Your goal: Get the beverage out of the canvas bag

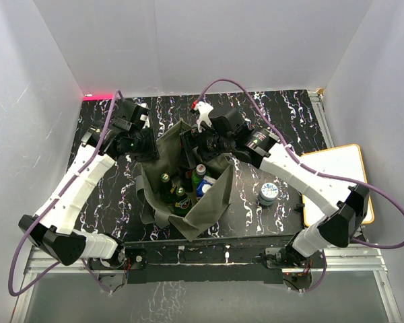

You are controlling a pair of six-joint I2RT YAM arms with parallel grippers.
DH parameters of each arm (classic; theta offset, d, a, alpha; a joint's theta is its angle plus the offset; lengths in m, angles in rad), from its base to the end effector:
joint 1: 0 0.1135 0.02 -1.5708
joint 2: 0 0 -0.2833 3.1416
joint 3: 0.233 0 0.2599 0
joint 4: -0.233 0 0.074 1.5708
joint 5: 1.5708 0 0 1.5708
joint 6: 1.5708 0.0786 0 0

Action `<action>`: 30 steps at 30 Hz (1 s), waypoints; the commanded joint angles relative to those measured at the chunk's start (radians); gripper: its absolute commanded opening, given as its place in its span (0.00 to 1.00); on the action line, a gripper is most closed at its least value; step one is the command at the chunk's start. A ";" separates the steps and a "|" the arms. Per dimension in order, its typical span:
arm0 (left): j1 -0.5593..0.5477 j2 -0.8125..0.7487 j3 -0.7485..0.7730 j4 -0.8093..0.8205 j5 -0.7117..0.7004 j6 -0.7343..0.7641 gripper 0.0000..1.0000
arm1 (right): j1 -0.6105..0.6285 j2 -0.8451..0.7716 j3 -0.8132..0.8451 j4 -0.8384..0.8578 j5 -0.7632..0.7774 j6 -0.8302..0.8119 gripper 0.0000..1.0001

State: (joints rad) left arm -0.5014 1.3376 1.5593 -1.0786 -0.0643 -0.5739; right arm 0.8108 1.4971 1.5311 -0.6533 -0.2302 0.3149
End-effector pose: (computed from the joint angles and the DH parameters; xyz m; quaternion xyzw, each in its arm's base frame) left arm 0.2548 -0.1339 0.3881 -0.0452 0.9355 -0.1530 0.3154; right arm 0.2436 0.2823 0.3772 -0.2677 0.8432 0.3291 0.3303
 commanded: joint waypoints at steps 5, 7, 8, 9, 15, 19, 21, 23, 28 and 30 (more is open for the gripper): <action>-0.004 -0.019 0.022 -0.009 -0.019 -0.014 0.14 | 0.001 0.023 0.062 0.007 0.074 -0.076 0.96; -0.003 -0.026 0.009 0.003 -0.015 -0.021 0.12 | 0.001 0.027 0.066 -0.003 0.083 -0.095 0.96; -0.005 -0.029 0.003 0.007 -0.012 -0.022 0.11 | 0.000 0.029 0.068 -0.008 0.085 -0.104 0.95; -0.004 -0.031 -0.002 0.011 -0.009 -0.023 0.10 | 0.001 0.033 0.070 -0.012 0.086 -0.113 0.94; -0.004 -0.024 0.003 0.019 -0.005 -0.018 0.01 | 0.003 0.055 0.083 -0.022 0.100 -0.146 0.90; -0.004 -0.017 0.015 0.022 -0.001 -0.013 0.00 | 0.014 0.067 0.086 -0.014 0.120 -0.163 0.88; -0.004 -0.017 0.016 0.025 -0.002 -0.013 0.00 | 0.022 0.077 0.092 -0.010 0.136 -0.173 0.88; -0.004 -0.017 0.019 0.025 -0.003 -0.012 0.00 | 0.034 0.088 0.100 -0.006 0.148 -0.188 0.87; -0.005 -0.013 0.024 0.025 0.001 -0.010 0.00 | 0.078 0.106 0.101 0.034 0.200 -0.216 0.83; -0.004 -0.009 0.029 0.026 0.004 -0.008 0.00 | 0.087 0.107 0.090 0.073 0.219 -0.217 0.81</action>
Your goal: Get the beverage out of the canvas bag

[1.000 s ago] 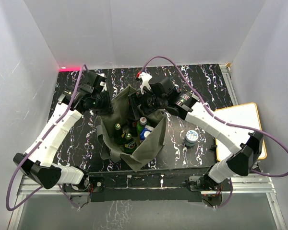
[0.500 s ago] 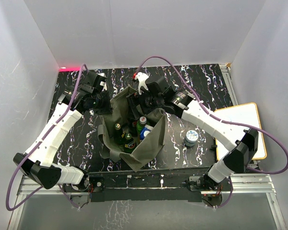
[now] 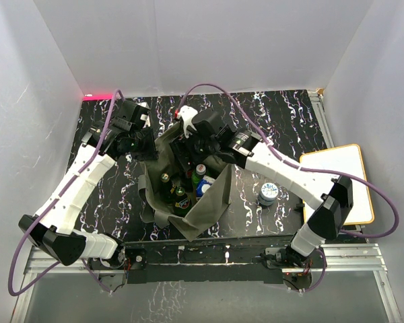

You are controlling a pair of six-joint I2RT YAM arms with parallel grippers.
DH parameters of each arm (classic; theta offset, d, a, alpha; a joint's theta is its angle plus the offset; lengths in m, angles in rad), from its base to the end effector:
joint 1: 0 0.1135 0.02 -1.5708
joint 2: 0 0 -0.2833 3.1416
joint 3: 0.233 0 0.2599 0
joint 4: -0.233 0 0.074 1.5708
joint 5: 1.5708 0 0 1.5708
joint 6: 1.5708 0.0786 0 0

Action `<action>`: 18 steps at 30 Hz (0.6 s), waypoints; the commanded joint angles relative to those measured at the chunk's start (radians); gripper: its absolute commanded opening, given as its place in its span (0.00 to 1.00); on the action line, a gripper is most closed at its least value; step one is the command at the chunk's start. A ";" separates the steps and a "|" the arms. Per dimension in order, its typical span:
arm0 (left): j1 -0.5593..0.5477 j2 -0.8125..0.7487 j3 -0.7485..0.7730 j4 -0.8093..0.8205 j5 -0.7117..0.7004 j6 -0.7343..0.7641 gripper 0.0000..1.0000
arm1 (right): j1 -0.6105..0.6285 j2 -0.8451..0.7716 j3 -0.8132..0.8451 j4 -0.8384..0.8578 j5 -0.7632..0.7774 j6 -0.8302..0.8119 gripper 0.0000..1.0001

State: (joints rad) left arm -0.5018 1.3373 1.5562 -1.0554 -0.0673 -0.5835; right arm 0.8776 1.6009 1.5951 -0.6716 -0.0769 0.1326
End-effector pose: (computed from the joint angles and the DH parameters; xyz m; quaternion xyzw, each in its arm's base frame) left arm 0.2571 -0.1350 0.3895 -0.0502 0.9316 -0.1584 0.3234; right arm 0.2513 0.3119 0.3597 -0.3435 0.8334 0.2392 0.3610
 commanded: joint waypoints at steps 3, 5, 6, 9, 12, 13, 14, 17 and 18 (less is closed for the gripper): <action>-0.004 0.000 0.041 0.003 0.011 0.004 0.00 | 0.023 0.014 0.022 0.131 0.092 -0.026 0.78; -0.004 0.004 0.046 0.002 0.013 0.005 0.00 | 0.022 0.027 0.027 0.144 0.101 -0.024 0.75; -0.004 0.006 0.049 0.002 0.015 0.005 0.00 | 0.024 0.031 0.028 0.149 0.105 -0.025 0.74; -0.004 0.011 0.055 -0.001 0.020 0.005 0.00 | 0.024 0.045 0.016 0.167 0.102 -0.028 0.73; -0.004 0.014 0.058 -0.003 0.021 0.003 0.00 | 0.027 0.054 -0.002 0.177 0.114 -0.037 0.71; -0.004 0.015 0.060 -0.005 0.022 0.003 0.00 | 0.028 0.054 -0.007 0.179 0.116 -0.039 0.71; -0.004 0.016 0.062 -0.006 0.021 0.004 0.00 | 0.029 0.056 -0.011 0.183 0.120 -0.042 0.70; -0.003 0.019 0.065 -0.010 0.021 0.002 0.00 | 0.030 0.053 -0.026 0.193 0.134 -0.044 0.65; -0.004 0.020 0.065 -0.011 0.022 0.001 0.00 | 0.031 0.053 -0.030 0.196 0.136 -0.043 0.64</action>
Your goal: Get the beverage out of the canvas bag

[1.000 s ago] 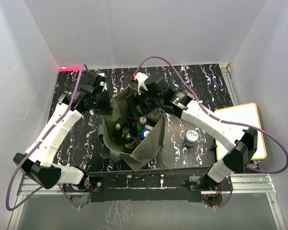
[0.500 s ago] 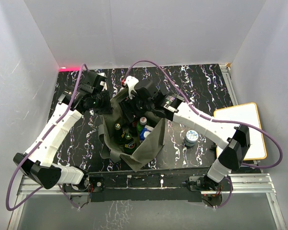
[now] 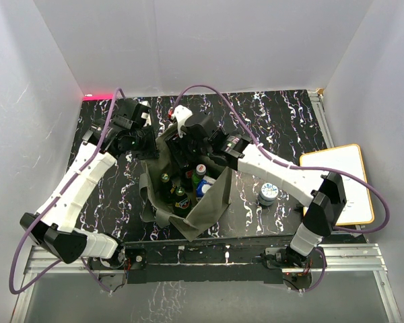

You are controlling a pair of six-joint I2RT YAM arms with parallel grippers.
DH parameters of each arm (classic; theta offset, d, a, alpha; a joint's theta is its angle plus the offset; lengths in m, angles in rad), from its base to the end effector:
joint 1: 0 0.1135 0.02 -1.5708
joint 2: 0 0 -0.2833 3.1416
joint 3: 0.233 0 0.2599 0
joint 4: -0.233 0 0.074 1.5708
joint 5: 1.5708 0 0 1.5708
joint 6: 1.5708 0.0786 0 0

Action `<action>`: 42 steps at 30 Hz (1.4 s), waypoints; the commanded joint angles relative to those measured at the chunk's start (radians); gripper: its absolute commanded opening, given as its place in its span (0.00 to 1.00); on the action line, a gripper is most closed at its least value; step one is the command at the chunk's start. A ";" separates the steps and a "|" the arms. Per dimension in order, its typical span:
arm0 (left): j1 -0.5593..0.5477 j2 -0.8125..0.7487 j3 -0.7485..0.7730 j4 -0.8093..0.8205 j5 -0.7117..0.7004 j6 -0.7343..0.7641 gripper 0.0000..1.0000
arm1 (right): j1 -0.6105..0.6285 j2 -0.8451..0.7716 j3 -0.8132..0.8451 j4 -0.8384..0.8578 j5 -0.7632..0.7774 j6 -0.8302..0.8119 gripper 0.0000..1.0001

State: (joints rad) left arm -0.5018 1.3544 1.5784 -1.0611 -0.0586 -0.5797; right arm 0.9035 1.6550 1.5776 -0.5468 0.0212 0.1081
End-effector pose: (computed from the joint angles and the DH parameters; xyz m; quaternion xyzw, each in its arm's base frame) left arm 0.2604 -0.1376 0.3916 -0.0468 0.9319 -0.1611 0.3214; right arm 0.2640 0.3323 0.3469 -0.3402 0.8224 0.2126 0.4033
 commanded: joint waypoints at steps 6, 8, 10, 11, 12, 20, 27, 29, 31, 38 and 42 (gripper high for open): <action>-0.004 0.009 0.042 -0.005 0.020 -0.009 0.00 | 0.007 -0.025 -0.022 0.089 0.053 0.007 0.56; -0.004 0.009 0.039 -0.002 0.023 -0.012 0.00 | 0.008 -0.038 -0.032 0.108 0.060 0.026 0.51; -0.004 0.008 0.035 -0.001 0.026 -0.015 0.00 | 0.008 -0.052 -0.048 0.131 0.066 0.048 0.45; -0.004 0.008 0.033 0.000 0.027 -0.018 0.00 | 0.008 -0.055 -0.052 0.138 0.066 0.058 0.41; -0.004 0.007 0.031 0.000 0.029 -0.020 0.00 | 0.007 -0.056 -0.053 0.141 0.064 0.070 0.37; -0.004 -0.015 0.007 0.010 0.034 -0.043 0.00 | 0.008 -0.053 0.039 0.110 0.059 0.101 0.23; -0.004 -0.036 -0.021 0.022 0.038 -0.067 0.00 | 0.007 -0.062 0.185 0.072 0.129 0.171 0.11; -0.004 -0.040 -0.027 0.029 0.039 -0.071 0.00 | 0.007 -0.064 0.218 0.059 0.153 0.204 0.08; -0.004 -0.043 -0.029 0.034 0.040 -0.075 0.00 | 0.008 -0.070 0.241 0.059 0.161 0.228 0.08; -0.004 -0.041 -0.035 0.047 0.051 -0.076 0.00 | 0.007 -0.088 0.340 0.045 0.188 0.319 0.08; -0.004 -0.038 -0.034 0.054 0.057 -0.076 0.00 | 0.008 -0.118 0.380 0.033 0.243 0.365 0.08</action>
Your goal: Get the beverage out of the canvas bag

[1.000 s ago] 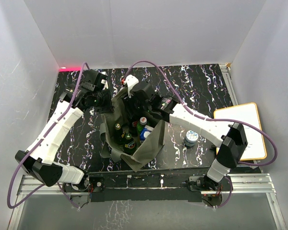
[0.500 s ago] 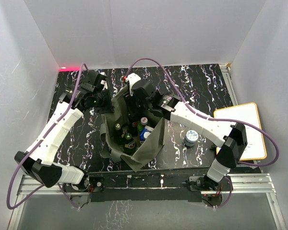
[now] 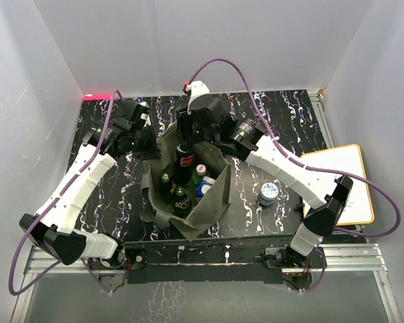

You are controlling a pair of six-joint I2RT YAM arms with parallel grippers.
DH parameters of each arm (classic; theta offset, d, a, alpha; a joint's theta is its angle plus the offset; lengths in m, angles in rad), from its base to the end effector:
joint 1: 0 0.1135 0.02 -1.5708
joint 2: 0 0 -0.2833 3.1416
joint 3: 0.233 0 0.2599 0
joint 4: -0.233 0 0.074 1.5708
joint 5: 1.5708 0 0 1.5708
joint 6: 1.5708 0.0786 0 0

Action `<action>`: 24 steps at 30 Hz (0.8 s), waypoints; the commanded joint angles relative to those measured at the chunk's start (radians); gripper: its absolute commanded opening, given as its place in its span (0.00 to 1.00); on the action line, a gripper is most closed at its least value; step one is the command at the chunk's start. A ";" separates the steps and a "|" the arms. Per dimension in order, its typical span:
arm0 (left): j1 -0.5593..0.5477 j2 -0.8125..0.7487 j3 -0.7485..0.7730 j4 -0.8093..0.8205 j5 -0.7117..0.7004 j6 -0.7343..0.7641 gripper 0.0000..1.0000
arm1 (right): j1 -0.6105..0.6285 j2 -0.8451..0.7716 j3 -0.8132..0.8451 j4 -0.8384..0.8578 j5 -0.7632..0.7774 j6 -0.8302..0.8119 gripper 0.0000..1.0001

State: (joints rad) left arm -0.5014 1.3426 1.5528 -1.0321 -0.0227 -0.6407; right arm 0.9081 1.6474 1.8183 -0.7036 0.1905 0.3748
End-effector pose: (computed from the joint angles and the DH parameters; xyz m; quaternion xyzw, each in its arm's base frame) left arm 0.2592 -0.1400 0.3892 -0.0689 0.9281 -0.1888 0.3134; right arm 0.2645 0.3148 0.4213 -0.1822 0.8462 0.2293 0.4451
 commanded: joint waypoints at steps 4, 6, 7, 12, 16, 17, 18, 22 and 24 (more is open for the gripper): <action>-0.005 -0.025 -0.008 0.027 0.024 -0.011 0.00 | 0.002 -0.123 0.215 0.120 0.150 0.179 0.08; -0.005 -0.025 -0.008 0.028 0.025 -0.009 0.00 | 0.001 -0.126 0.254 0.085 0.187 0.227 0.08; -0.004 -0.025 -0.008 0.028 0.025 -0.009 0.00 | 0.000 -0.128 0.271 0.071 0.203 0.247 0.08; -0.004 -0.022 -0.008 0.031 0.034 -0.005 0.00 | -0.021 -0.146 0.343 0.025 0.253 0.366 0.08; -0.005 -0.022 -0.008 0.029 0.039 0.000 0.00 | -0.039 -0.149 0.410 0.009 0.274 0.425 0.08; -0.005 -0.022 -0.008 0.029 0.041 0.004 0.00 | -0.045 -0.151 0.426 0.007 0.285 0.435 0.08; -0.004 -0.023 -0.009 0.028 0.043 0.005 0.00 | -0.051 -0.154 0.437 0.009 0.292 0.446 0.08; -0.005 -0.024 -0.013 0.027 0.051 0.009 0.00 | -0.072 -0.162 0.491 0.013 0.339 0.464 0.08; -0.005 -0.025 -0.017 0.026 0.054 0.009 0.00 | -0.089 -0.178 0.488 0.034 0.358 0.464 0.08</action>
State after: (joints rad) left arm -0.5014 1.3426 1.5486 -1.0245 0.0029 -0.6353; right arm 0.8459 1.5932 2.1994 -0.9474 0.4648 0.7288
